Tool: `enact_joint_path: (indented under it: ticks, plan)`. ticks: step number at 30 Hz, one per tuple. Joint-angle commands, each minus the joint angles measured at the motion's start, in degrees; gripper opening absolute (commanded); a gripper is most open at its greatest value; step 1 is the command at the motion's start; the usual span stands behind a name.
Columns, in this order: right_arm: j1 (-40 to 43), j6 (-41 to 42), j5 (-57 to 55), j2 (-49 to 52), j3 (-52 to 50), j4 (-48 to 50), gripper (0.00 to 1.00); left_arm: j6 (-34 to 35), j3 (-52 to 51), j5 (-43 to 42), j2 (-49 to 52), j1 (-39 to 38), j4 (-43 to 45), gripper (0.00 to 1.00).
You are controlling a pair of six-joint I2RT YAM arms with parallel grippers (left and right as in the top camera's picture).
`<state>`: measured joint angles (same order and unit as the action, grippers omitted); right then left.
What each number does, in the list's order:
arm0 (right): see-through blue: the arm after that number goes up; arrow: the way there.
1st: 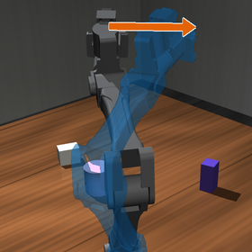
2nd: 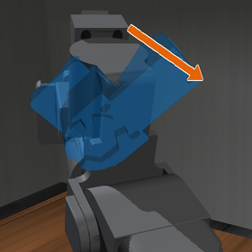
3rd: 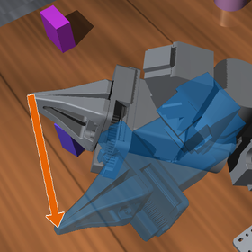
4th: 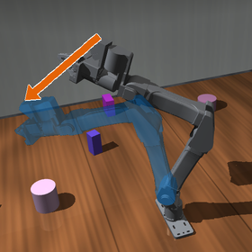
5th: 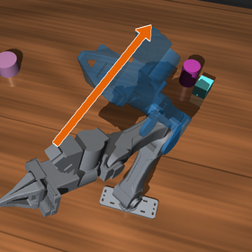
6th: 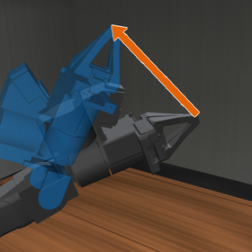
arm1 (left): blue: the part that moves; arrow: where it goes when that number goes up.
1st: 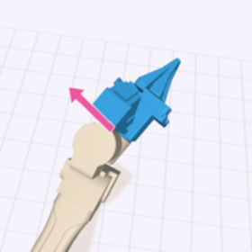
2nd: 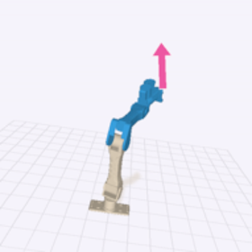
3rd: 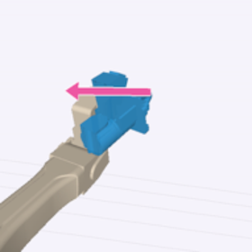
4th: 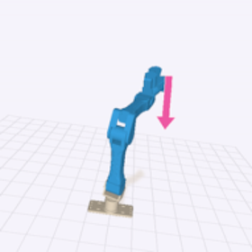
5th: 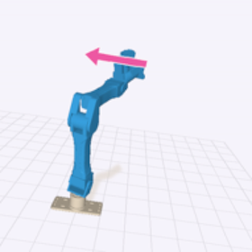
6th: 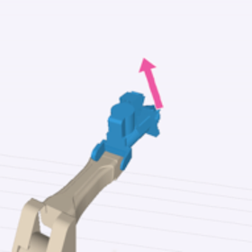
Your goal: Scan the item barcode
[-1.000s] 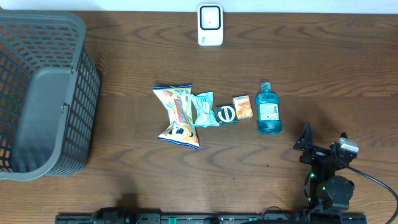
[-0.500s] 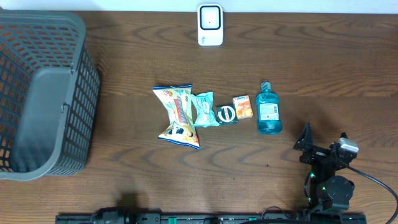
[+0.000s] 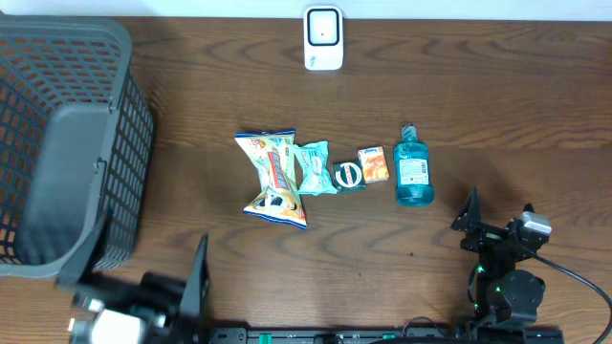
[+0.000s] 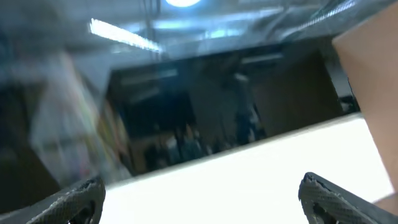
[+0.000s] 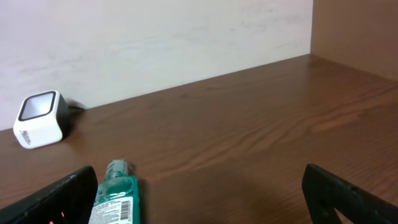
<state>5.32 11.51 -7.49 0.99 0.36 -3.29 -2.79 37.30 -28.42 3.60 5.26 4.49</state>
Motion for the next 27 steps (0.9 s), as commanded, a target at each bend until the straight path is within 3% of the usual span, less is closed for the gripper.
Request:
enact_joint_path:
  ticks: [1,9,14,18,27]
  plan:
    - [-0.5,0.2,-0.3,-0.2,0.0,-0.2,0.99,8.2,-8.3,-0.7,0.1,0.2,5.0,0.98]
    - [-0.5,0.2,-0.3,-0.2,0.0,-0.2,0.99,11.7,-22.4,2.1,0.0,0.2,11.8,0.98]
    - [-0.5,0.2,-0.3,-0.2,0.0,-0.2,0.99,11.7,-28.6,3.0,0.0,0.2,11.9,0.98]
    - [-0.5,0.2,-0.3,-0.2,0.0,-0.2,0.99,14.6,-33.5,9.0,0.0,0.2,11.0,0.98]
    - [-0.5,0.2,-0.3,-0.2,0.0,-0.2,0.99,14.5,-37.1,8.6,0.1,0.2,8.2,0.98]
